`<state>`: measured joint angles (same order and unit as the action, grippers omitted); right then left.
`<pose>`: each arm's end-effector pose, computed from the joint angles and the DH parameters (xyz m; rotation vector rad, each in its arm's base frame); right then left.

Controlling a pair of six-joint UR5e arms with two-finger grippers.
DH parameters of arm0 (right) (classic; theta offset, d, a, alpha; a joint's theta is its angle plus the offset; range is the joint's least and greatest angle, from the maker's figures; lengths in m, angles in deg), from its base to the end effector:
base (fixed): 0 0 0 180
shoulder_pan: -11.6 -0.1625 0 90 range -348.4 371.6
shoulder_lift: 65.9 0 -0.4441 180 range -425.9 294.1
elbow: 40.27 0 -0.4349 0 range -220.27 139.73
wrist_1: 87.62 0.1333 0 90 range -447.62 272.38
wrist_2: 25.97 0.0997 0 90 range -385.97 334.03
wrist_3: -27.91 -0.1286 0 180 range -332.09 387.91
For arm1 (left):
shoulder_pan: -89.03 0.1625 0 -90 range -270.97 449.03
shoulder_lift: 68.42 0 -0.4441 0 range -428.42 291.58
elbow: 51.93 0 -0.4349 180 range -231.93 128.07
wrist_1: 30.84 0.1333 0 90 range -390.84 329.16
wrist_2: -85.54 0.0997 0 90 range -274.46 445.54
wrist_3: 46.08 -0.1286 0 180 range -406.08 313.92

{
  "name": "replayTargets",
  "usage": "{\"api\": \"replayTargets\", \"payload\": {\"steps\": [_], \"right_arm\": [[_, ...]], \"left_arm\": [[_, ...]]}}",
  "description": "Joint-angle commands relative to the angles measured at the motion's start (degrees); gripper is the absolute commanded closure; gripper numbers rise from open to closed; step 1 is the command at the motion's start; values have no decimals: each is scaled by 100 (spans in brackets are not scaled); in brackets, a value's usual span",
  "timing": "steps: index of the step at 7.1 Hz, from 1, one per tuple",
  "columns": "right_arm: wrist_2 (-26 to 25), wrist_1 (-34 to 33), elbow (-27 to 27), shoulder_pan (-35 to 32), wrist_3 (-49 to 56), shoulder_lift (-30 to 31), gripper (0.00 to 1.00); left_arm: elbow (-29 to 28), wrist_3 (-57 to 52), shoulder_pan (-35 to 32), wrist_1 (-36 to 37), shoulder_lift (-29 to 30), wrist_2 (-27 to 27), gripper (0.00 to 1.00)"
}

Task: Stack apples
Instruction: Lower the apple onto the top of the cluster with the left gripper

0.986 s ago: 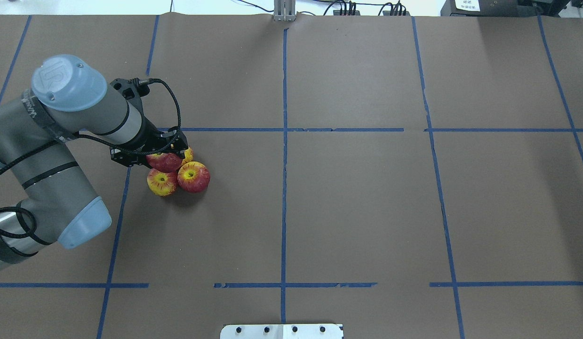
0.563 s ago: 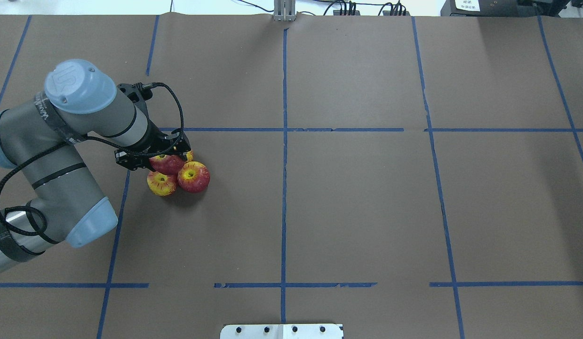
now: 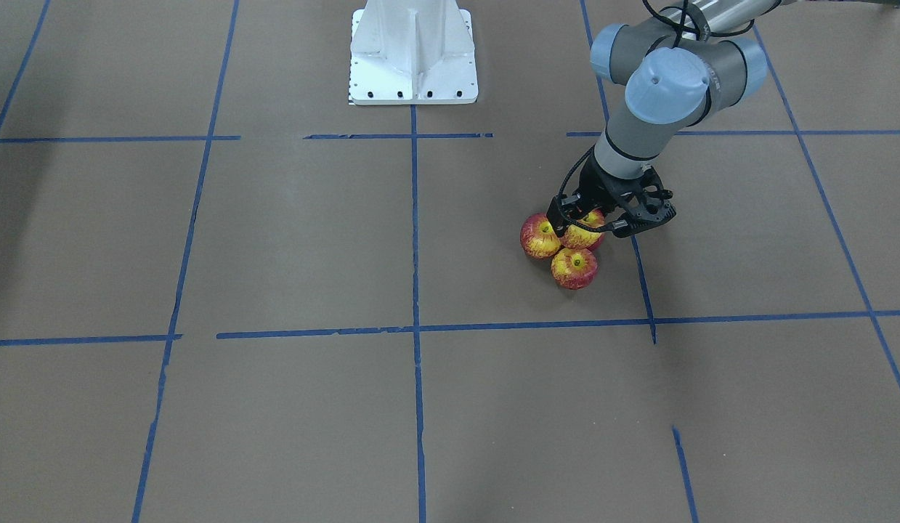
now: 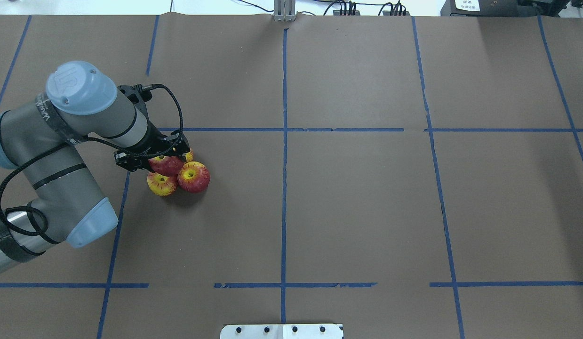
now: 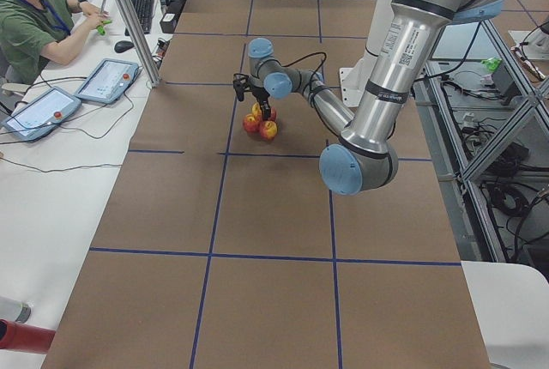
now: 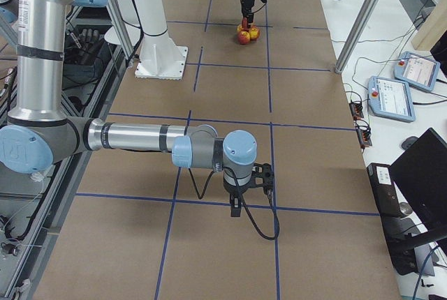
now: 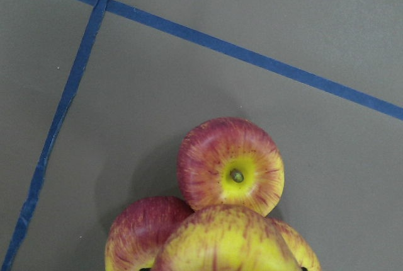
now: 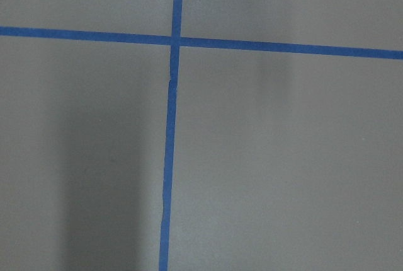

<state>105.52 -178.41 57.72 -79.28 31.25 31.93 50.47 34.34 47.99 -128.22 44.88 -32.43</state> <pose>0.0554 -0.4722 0.6987 0.0162 -0.7241 -0.0371 0.4644 -0.5010 0.3315 -0.1056 0.8676 -0.3305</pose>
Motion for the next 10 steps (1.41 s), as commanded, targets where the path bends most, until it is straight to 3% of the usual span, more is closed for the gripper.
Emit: {"api": "replayTargets", "payload": {"steps": [1,3,5,6,8,10], "right_arm": [[0,0,0,0,0,0,0],[0,0,0,0,0,0,0],[0,0,0,0,0,0,0],[0,0,0,0,0,0,0],[0,0,0,0,0,0,0],[0,0,0,0,0,0,0]], "left_arm": [[-1,0,0,0,-36,2,35],[-9,0,0,0,-45,2,34],[-9,9,0,0,-45,11,12],[-9,9,0,0,-45,11,8],[-1,9,0,0,-54,11,1],[113,-113,-287,9,-62,28,1]]}}
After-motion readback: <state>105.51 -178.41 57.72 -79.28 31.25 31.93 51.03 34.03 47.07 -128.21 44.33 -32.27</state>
